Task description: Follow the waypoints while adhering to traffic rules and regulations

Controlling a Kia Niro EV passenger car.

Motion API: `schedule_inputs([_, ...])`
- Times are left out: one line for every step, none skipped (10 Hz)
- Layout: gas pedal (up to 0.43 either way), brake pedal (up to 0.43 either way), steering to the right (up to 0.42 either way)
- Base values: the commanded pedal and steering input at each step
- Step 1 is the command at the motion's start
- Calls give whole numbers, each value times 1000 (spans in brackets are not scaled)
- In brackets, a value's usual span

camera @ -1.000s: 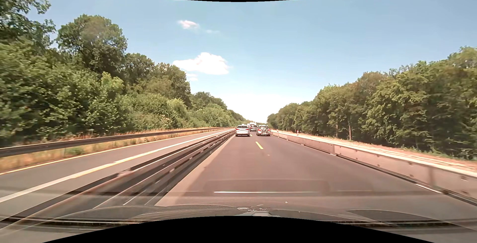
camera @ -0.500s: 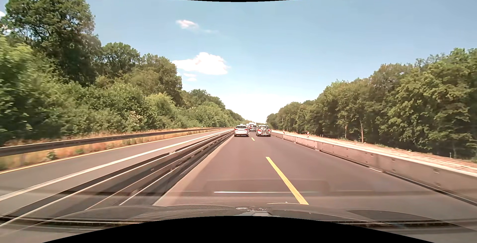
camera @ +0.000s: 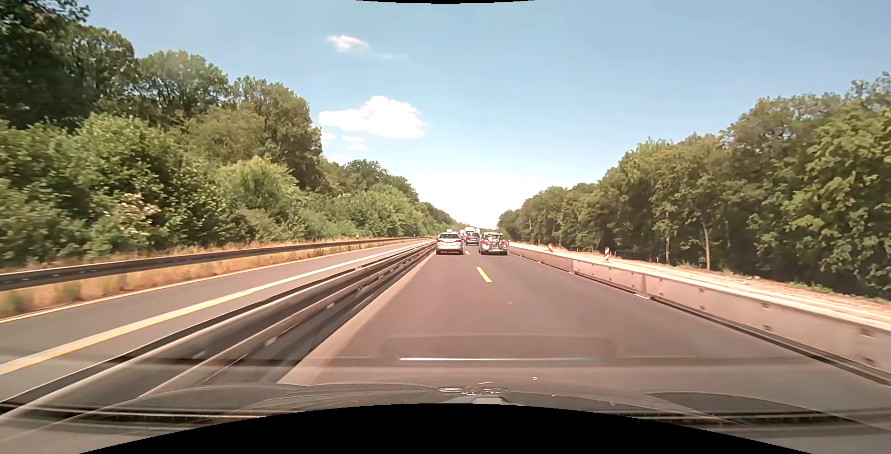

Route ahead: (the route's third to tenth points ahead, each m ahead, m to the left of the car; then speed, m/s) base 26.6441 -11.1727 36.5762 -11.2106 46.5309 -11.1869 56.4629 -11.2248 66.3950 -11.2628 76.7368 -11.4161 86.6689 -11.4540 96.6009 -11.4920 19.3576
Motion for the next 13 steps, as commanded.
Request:
schedule_inputs([87,0,0])
schedule_inputs([87,0,-1])
schedule_inputs([79,0,-1])
schedule_inputs([79,0,-1])
schedule_inputs([79,0,0])
schedule_inputs([79,0,1])
schedule_inputs([79,0,2])
schedule_inputs([79,0,1])
schedule_inputs([79,0,2])
schedule_inputs([79,0,2])
schedule_inputs([79,0,2])
schedule_inputs([79,0,2])
schedule_inputs([79,0,2])
